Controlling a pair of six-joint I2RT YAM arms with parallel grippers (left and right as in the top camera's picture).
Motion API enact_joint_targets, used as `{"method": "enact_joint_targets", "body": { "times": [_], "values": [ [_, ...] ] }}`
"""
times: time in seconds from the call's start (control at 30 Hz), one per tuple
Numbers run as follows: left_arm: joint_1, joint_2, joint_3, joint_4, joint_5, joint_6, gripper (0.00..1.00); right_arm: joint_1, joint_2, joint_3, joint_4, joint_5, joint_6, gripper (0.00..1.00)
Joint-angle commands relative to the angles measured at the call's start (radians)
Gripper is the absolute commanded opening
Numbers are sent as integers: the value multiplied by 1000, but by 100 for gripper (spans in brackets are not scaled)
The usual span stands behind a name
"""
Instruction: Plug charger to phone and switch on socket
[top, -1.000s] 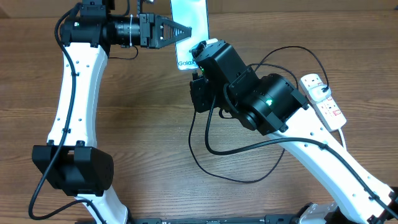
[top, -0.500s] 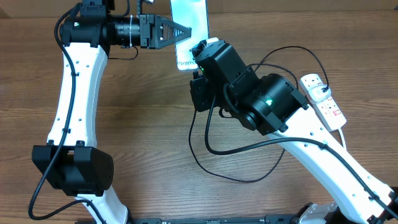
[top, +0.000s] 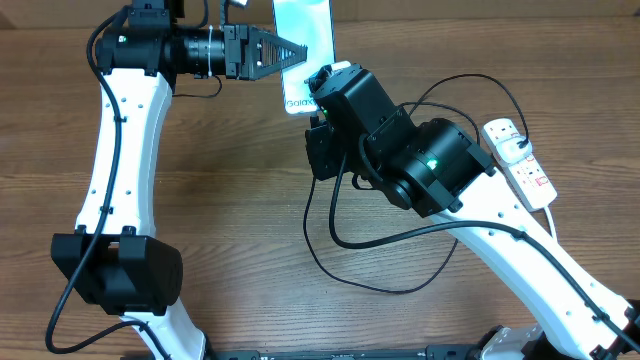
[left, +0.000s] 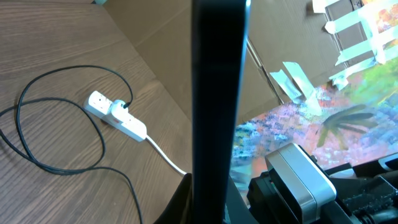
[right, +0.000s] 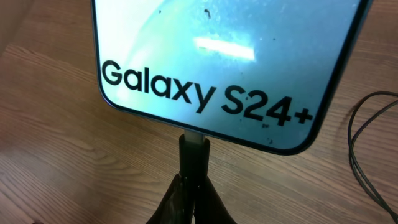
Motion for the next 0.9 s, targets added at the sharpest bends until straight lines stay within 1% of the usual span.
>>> {"method": "enact_joint_targets", "body": {
  "times": [0.0,0.13,0.27,0.87],
  "values": [
    [-9,-7,15,-3,24,34,4,-8,-1,27,18,18,0,4],
    [-9,-7,15,-3,19,34,4,-8,-1,27,18,18,0,4],
    [-9,-7,15,-16,-26,34,4,-8,-1,27,19,18,1,4],
    [-10,-7,15,-18,13,33,4,-8,0,27,36,16,8,4]
  ]
}}
